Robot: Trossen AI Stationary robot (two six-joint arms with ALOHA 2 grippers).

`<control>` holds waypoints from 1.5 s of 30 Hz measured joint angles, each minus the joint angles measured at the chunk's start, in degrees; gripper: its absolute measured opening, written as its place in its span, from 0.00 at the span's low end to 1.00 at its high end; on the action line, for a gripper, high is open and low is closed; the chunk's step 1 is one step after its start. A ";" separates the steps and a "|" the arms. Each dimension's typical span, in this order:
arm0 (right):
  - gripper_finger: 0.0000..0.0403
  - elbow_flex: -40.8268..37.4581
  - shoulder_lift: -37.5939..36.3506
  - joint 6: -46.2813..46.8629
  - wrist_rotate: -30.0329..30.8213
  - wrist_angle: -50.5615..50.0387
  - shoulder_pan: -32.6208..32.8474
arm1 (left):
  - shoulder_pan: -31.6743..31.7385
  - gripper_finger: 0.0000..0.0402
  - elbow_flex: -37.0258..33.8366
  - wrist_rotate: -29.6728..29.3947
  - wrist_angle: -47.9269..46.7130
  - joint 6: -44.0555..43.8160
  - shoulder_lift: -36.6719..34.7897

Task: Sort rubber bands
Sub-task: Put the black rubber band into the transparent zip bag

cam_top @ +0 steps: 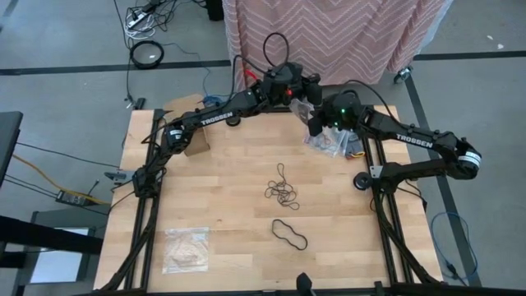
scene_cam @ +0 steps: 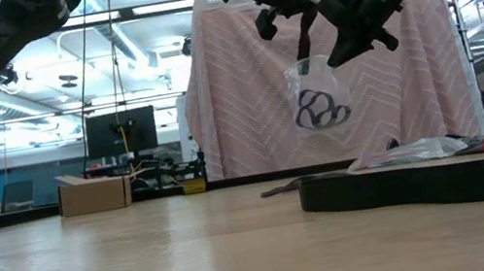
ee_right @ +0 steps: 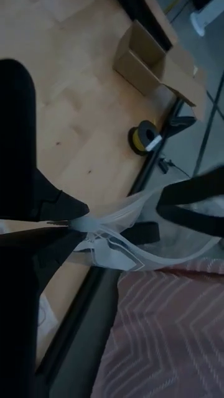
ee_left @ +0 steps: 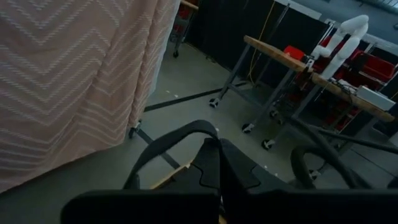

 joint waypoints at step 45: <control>0.00 0.00 -0.42 0.00 -3.81 9.14 -0.09 | 4.37 0.30 0.91 13.89 -29.41 21.83 -4.28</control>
